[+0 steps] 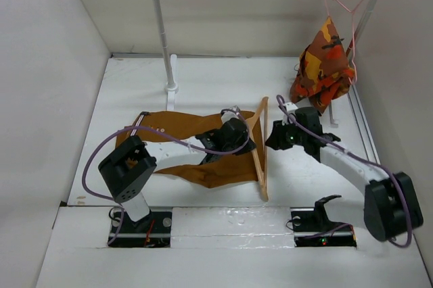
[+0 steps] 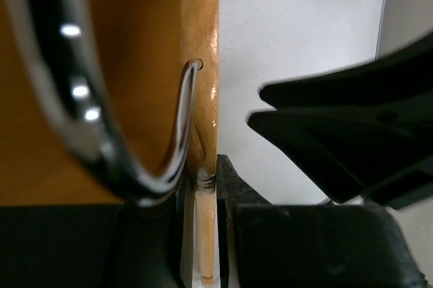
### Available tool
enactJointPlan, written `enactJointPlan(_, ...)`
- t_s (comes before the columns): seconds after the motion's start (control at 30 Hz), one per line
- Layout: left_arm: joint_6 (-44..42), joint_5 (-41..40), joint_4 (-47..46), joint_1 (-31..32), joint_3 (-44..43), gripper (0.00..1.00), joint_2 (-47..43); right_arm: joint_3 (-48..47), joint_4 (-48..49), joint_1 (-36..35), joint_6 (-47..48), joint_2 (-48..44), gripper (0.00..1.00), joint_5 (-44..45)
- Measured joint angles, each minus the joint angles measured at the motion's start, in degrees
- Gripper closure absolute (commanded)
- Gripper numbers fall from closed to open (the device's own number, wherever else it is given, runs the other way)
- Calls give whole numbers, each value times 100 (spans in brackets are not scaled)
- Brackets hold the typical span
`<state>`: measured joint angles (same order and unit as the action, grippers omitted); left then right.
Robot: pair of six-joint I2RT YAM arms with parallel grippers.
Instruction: Place the trousers on the hanger
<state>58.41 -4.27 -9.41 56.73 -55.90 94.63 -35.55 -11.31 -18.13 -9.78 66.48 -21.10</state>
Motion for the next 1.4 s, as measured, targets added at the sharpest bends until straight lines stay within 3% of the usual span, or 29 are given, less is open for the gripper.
enactJointPlan(0.27,107,-352,-415,-24,227,100,52,-225,1519,4,-31,1954,54,-439)
enactJointPlan(0.6,42,-387,-573,-87,-55,100,389,-632,2017,-52,-39,2726,50,-439)
enactJointPlan(0.67,37,-376,-577,-111,-85,100,422,-632,2076,-103,-39,2732,57,-424)
enactJointPlan(0.7,35,-365,-575,-129,-87,100,424,-623,2087,-151,-39,2730,79,-407)
enactJointPlan(0.77,15,-363,-575,-157,-85,100,424,-542,2149,-271,-46,2688,100,-413)
enactJointPlan(1.0,-181,-426,-498,-186,-22,100,297,-26,2002,-103,-247,1755,100,-798)
enactJointPlan(1.23,-516,-761,-273,-188,398,100,-317,-1093,516,848,70,916,100,-1224)
enactJointPlan(1.4,-758,-977,2,-186,522,100,-592,-1209,-166,1705,376,632,100,-1410)
